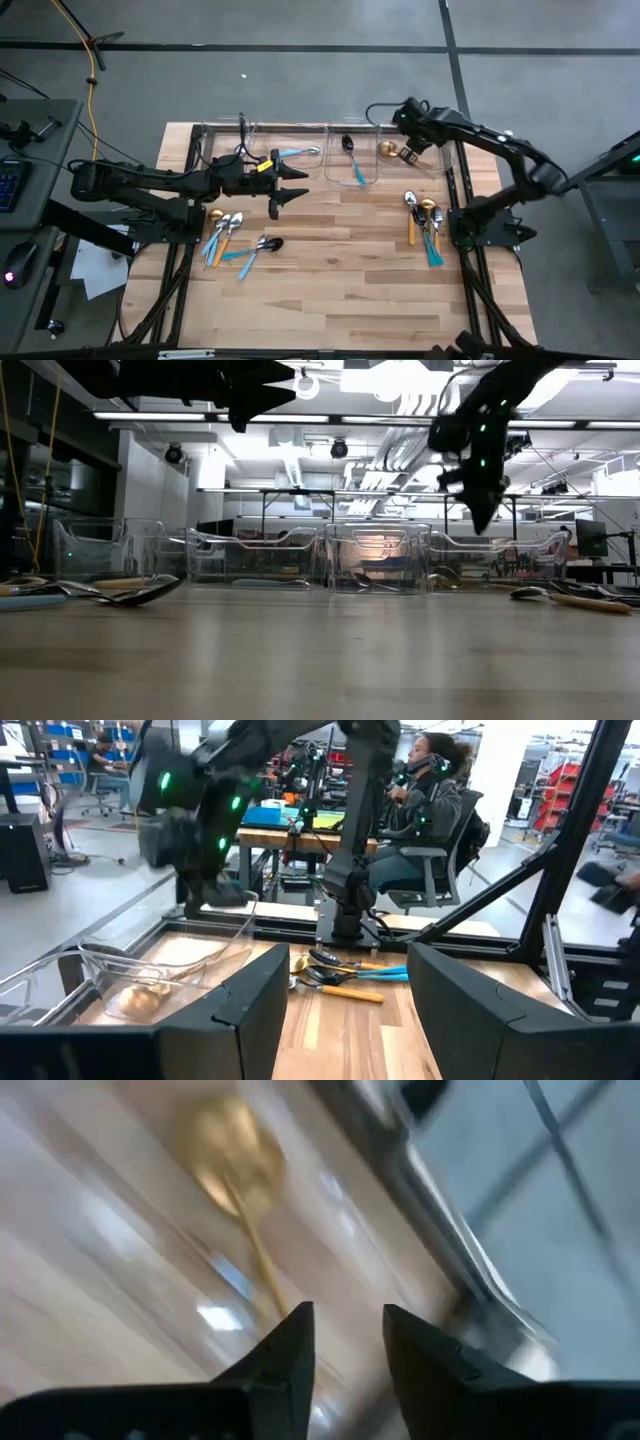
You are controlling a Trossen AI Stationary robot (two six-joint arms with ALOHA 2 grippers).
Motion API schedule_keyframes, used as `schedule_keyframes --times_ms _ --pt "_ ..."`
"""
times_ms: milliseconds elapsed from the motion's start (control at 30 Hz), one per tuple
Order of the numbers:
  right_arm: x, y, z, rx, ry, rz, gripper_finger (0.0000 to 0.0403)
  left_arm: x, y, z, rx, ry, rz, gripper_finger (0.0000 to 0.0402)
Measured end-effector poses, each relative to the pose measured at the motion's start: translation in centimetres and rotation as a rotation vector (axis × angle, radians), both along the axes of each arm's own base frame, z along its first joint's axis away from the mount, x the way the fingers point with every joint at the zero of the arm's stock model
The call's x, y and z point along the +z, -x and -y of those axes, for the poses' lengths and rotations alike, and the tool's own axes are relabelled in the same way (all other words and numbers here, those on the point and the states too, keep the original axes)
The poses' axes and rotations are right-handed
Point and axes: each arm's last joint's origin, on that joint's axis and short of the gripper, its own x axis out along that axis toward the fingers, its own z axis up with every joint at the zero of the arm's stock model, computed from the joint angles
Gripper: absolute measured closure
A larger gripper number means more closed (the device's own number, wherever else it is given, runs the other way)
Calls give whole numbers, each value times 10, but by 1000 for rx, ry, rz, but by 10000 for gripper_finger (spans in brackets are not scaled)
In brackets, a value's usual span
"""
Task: Sort silverware by color (type)
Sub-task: Put the black spoon into the middle right transparent bin
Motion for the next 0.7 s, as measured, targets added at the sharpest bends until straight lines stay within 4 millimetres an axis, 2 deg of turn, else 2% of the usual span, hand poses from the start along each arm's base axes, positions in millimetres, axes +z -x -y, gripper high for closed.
schedule_keyframes --times_ms 100,200,333,467,600,700 --pt "14 5 -14 32 -15 276 277 -1 0 0 0 4 -8 208" --pt "17 5 -35 127 -45 572 264 -1 0 0 0 6 -8 208" --pt "9 -5 -71 335 -26 931 260 -1 0 0 0 6 -5 208" --pt "0 -16 -105 531 88 1237 260 -1 0 0 -2 5 -4 208" --pt "-10 -22 -131 661 243 1429 260 -1 0 1 -28 -47 -6 208" --pt "-12 -26 -142 700 315 1448 260 0 0 1 -33 -68 -6 208"
